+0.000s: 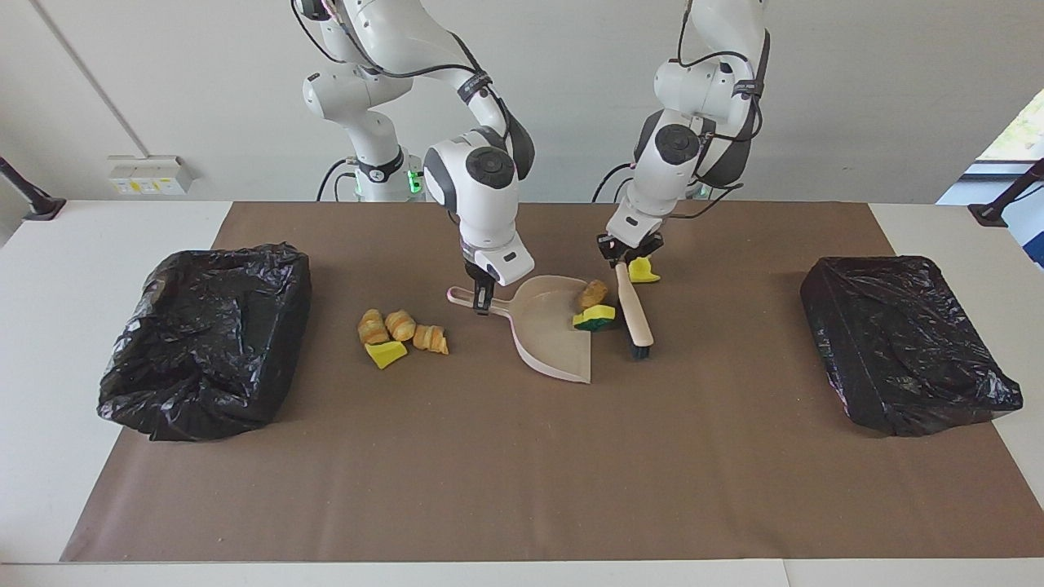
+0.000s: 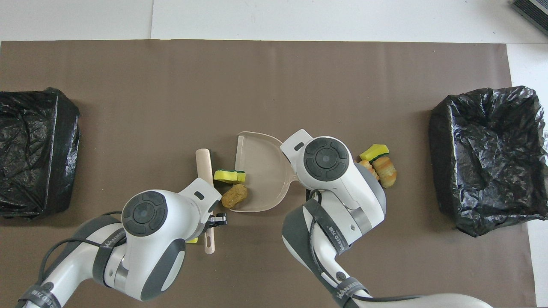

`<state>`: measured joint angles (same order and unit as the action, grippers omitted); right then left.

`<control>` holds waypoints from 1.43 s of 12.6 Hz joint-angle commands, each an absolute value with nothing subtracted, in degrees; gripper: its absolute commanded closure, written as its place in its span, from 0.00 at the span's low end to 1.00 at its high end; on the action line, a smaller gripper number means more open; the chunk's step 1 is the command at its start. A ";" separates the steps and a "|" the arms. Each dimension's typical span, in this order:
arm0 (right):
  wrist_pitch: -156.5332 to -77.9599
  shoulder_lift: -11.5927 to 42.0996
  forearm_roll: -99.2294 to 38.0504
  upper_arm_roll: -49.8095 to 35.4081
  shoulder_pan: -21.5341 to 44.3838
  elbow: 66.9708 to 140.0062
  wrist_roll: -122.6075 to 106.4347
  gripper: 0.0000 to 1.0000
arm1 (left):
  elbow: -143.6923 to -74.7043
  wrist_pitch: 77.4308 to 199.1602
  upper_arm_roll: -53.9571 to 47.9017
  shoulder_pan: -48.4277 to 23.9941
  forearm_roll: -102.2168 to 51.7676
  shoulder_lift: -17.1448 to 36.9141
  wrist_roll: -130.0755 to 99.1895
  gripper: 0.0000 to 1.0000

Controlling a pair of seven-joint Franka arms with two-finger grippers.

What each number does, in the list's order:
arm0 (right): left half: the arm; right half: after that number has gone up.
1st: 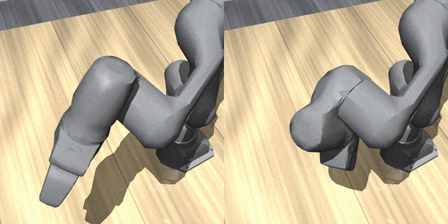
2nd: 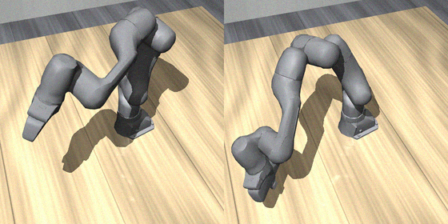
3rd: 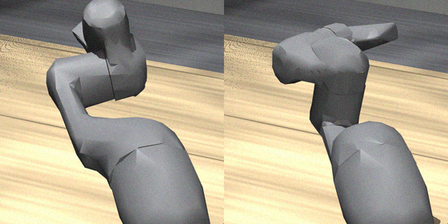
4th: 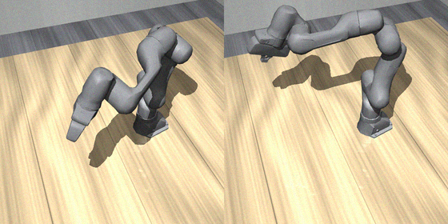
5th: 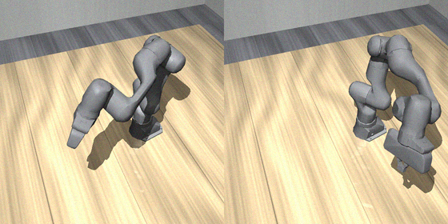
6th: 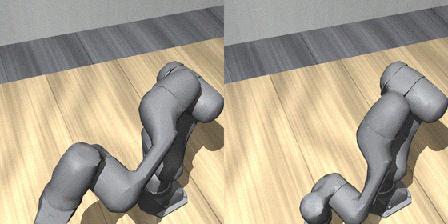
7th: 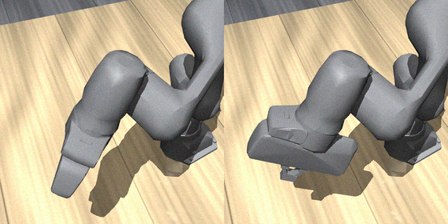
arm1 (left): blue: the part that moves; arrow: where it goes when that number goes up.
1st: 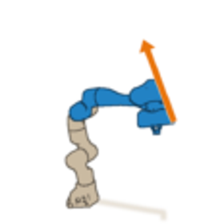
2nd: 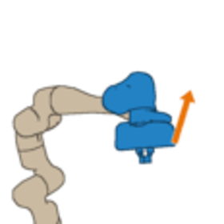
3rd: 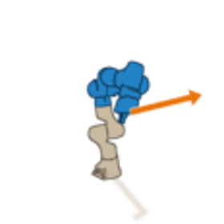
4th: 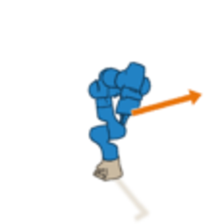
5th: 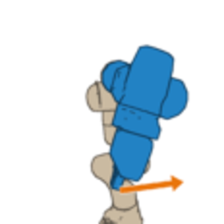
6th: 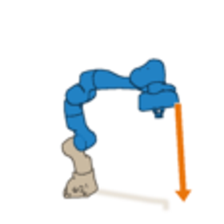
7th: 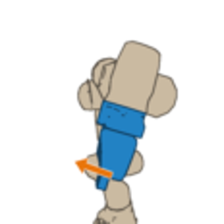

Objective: Sweep and dump trash in bin
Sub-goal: 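Sweep the yellow sponges and brown piece into the dustpan with the left gripper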

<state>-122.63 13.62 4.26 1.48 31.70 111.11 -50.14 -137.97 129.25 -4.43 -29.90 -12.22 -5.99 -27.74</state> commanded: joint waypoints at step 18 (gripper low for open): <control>-124.10 14.15 8.00 1.23 31.38 110.39 -50.44 1.00 | -141.38 101.07 -3.60 -31.55 -12.48 -22.91 -55.25 1.00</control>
<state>-123.00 13.65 6.29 1.48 31.72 110.85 -50.01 -134.25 100.44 -3.05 -31.51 -13.56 -16.32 -49.77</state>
